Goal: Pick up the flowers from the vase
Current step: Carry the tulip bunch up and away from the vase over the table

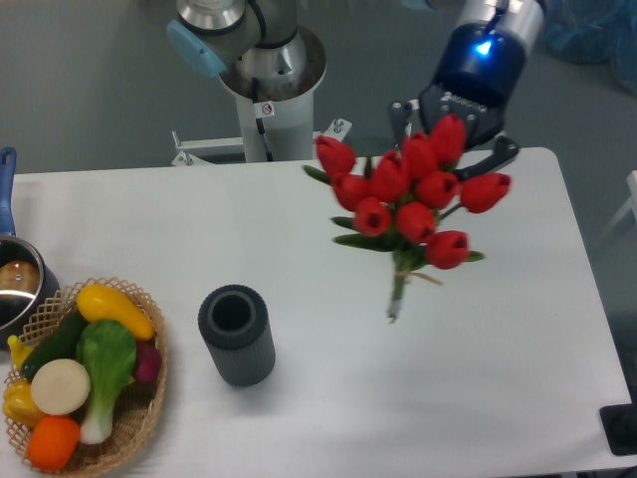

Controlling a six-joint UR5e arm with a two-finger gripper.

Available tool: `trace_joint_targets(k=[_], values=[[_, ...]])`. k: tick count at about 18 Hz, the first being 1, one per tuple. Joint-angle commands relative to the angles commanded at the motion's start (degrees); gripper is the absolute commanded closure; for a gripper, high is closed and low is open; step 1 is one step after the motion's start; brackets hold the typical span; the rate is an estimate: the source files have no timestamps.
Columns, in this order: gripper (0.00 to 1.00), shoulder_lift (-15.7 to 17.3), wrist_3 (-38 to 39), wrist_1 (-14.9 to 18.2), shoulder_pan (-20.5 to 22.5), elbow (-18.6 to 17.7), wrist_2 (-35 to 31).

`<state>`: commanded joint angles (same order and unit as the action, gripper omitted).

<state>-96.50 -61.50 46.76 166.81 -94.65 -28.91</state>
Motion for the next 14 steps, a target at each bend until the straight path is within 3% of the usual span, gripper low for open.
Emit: trace_joint_targets(k=[4,8,11,14], values=[[1.0,0.4,-7.5,0.0,1.1,-2.4,-8.9],[1.0,0.4,-9.9,0.1,0.4,-2.2,-16.1],[1.0,-0.8,-9.9,0.2,-1.4,-0.7,-23.3],[1.0,-4.6,-9.9,0.4,-5.3,1.3,-32.6]])
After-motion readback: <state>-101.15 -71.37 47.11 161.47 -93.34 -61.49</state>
